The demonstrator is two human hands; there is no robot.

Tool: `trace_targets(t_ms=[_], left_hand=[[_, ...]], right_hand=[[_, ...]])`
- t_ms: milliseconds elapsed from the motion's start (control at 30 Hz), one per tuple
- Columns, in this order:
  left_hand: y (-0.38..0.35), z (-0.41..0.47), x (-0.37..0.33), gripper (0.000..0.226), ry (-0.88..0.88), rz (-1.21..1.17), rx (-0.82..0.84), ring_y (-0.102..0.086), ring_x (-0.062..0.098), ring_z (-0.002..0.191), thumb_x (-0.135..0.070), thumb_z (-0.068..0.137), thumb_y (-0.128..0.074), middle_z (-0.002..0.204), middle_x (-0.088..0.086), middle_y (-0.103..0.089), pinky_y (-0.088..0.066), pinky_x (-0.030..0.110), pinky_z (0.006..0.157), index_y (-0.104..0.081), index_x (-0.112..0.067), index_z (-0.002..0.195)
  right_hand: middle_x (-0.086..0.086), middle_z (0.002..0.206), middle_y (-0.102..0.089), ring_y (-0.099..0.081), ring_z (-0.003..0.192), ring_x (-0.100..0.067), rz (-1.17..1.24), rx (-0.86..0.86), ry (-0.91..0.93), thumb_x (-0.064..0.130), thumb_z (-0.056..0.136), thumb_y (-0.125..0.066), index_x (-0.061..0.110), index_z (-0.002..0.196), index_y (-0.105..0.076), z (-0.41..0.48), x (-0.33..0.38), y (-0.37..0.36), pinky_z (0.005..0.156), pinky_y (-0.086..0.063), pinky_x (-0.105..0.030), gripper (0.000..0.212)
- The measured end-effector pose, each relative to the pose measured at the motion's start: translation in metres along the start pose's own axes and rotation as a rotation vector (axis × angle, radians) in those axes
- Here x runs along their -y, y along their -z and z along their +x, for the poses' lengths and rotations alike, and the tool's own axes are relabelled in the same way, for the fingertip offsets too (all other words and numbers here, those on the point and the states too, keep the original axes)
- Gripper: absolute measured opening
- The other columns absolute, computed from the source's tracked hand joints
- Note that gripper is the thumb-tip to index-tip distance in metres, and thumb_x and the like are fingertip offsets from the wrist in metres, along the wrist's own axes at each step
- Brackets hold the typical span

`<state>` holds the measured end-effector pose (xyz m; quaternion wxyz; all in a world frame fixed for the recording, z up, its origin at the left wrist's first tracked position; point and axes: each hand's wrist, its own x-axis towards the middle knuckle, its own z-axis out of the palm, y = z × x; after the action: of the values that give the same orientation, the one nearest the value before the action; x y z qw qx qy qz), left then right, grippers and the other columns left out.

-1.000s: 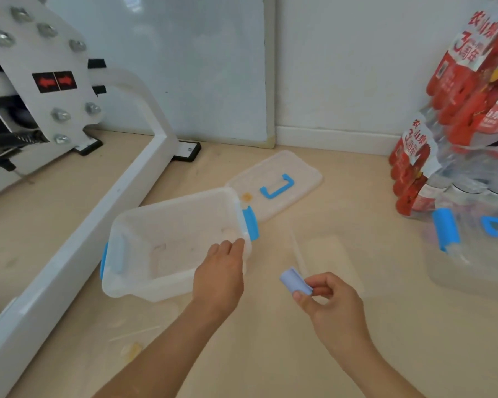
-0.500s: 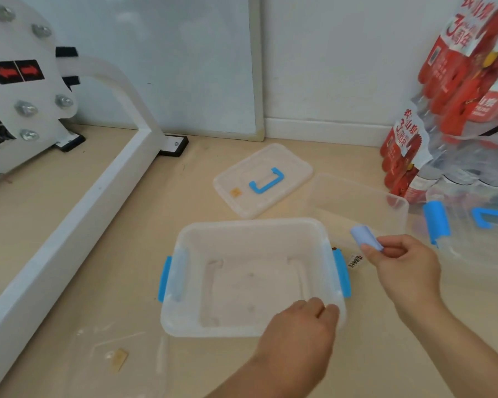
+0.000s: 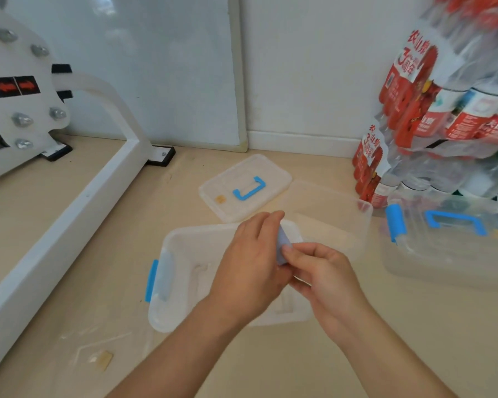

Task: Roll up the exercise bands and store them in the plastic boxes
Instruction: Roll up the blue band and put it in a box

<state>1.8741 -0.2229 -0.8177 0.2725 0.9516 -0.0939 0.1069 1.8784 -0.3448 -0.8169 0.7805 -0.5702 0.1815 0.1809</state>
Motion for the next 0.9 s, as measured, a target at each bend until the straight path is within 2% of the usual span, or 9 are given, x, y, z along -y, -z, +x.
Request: trace_targets(t_ms=[67, 200, 367, 467, 567, 633, 733, 833, 900], left_hand=[[0.007, -0.003, -0.002, 0.066, -0.026, 0.006, 0.000, -0.038, 0.012, 0.128, -0.024, 0.080, -0.066, 0.138, -0.005, -0.044, -0.019, 0.008, 0.094, -0.039, -0.021, 0.140], [0.013, -0.009, -0.006, 0.056, -0.022, -0.058, -0.045, -0.050, 0.010, 0.117, -0.014, 0.077, -0.066, 0.127, -0.009, -0.055, -0.032, 0.012, 0.092, -0.053, -0.022, 0.130], [0.016, -0.015, -0.010, 0.048, -0.037, -0.109, -0.186, -0.064, 0.015, 0.100, -0.008, 0.066, -0.060, 0.114, -0.004, -0.065, -0.053, 0.027, 0.082, -0.066, -0.016, 0.113], [0.013, -0.018, -0.008, 0.041, -0.021, -0.135, -0.330, -0.063, 0.010, 0.097, -0.007, 0.067, -0.067, 0.110, -0.004, -0.065, -0.053, 0.023, 0.079, -0.068, -0.016, 0.106], [0.010, -0.024, -0.005, 0.039, 0.001, -0.187, -0.427, -0.059, 0.004, 0.098, -0.006, 0.070, -0.073, 0.109, -0.005, -0.062, -0.046, 0.011, 0.082, -0.068, -0.014, 0.108], [0.011, -0.028, -0.006, 0.039, 0.053, -0.230, -0.394, -0.056, 0.001, 0.098, -0.010, 0.071, -0.073, 0.109, -0.006, -0.058, -0.042, 0.006, 0.082, -0.067, -0.015, 0.110], [0.016, -0.034, -0.001, 0.042, 0.119, -0.244, -0.193, -0.053, -0.002, 0.099, -0.020, 0.073, -0.076, 0.109, -0.011, -0.052, -0.040, 0.006, 0.085, -0.065, -0.024, 0.113], [0.028, -0.041, 0.016, 0.036, 0.161, -0.326, -0.030, -0.052, -0.006, 0.106, -0.024, 0.076, -0.076, 0.113, -0.017, -0.053, -0.041, 0.010, 0.090, -0.066, -0.031, 0.110], [0.038, -0.043, 0.029, 0.029, 0.240, -0.412, 0.029, -0.053, -0.008, 0.108, -0.020, 0.078, -0.075, 0.114, -0.021, -0.057, -0.045, 0.013, 0.090, -0.067, -0.036, 0.101]], right_hand=[[-0.015, 0.085, -0.072, -0.066, 0.077, -0.021, 0.016, 0.030, -0.016, 0.009, 0.082, -0.068, 0.003, 0.088, -0.066, -0.006, 0.001, -0.001, 0.069, -0.051, -0.028, 0.009], [-0.011, 0.088, -0.071, -0.065, 0.081, -0.019, 0.043, 0.110, -0.053, 0.013, 0.083, -0.067, 0.005, 0.093, -0.063, -0.014, 0.004, 0.000, 0.074, -0.050, -0.029, 0.013], [-0.012, 0.088, -0.072, -0.063, 0.081, -0.023, 0.021, 0.134, -0.045, 0.015, 0.083, -0.069, 0.005, 0.099, -0.063, -0.021, 0.000, -0.003, 0.078, -0.050, -0.032, 0.020], [-0.011, 0.085, -0.072, -0.063, 0.077, -0.020, -0.026, 0.082, 0.054, 0.011, 0.080, -0.071, 0.008, 0.091, -0.065, -0.024, 0.002, -0.010, 0.079, -0.050, -0.034, 0.012], [-0.013, 0.085, -0.073, -0.067, 0.074, -0.021, -0.112, 0.044, 0.137, 0.010, 0.078, -0.074, 0.006, 0.092, -0.066, -0.026, 0.006, -0.015, 0.076, -0.053, -0.033, 0.016], [-0.016, 0.085, -0.073, -0.071, 0.076, -0.027, -0.180, 0.029, 0.172, 0.008, 0.078, -0.074, 0.004, 0.092, -0.066, -0.027, 0.008, -0.017, 0.074, -0.056, -0.037, 0.017], [-0.009, 0.079, -0.068, -0.071, 0.069, -0.028, -0.374, -0.006, 0.232, 0.005, 0.076, -0.075, 0.007, 0.087, -0.066, -0.026, 0.009, -0.015, 0.071, -0.058, -0.040, 0.014], [0.003, 0.079, -0.069, -0.066, 0.066, -0.014, -0.678, 0.061, 0.309, 0.009, 0.074, -0.076, 0.021, 0.081, -0.069, -0.022, 0.013, -0.011, 0.063, -0.052, -0.027, 0.016], [0.008, 0.077, -0.069, -0.066, 0.066, -0.009, -0.853, 0.154, 0.360, 0.011, 0.073, -0.076, 0.027, 0.078, -0.069, -0.020, 0.015, -0.013, 0.059, -0.047, -0.021, 0.018]])
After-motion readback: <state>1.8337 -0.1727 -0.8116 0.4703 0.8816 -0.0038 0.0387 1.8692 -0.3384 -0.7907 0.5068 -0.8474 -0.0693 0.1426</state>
